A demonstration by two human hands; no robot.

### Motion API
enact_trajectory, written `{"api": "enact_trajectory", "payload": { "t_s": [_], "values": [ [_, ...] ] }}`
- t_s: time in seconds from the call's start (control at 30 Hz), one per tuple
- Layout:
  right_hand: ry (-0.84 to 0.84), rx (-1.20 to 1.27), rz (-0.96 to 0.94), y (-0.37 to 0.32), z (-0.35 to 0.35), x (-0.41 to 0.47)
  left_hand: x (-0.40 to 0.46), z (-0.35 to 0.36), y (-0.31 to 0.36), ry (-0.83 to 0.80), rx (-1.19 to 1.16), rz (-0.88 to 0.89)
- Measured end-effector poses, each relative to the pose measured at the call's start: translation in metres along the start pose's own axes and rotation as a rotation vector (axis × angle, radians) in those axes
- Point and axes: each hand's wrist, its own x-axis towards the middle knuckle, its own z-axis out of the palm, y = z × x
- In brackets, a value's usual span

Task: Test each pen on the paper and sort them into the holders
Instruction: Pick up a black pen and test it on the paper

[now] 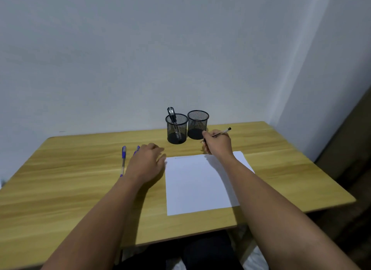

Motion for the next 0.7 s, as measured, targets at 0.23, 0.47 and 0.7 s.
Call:
{"api": "enact_trajectory", "payload": {
  "t_s": [0.23,0.47,0.7],
  "values": [
    [-0.049,0.066,0.007,0.028,0.002,-0.007,-0.016,0.016,0.007,-0.09,0.046,0.189],
    [-0.047,0.013,-0.071,0.036,0.013,-0.001,-0.023,0.029,0.003,-0.059,-0.058,0.131],
    [-0.103,-0.065,-0.079,0.054,0.014,0.003,-0.022,0.029,0.003,-0.042,-0.046,0.136]
  ]
}}
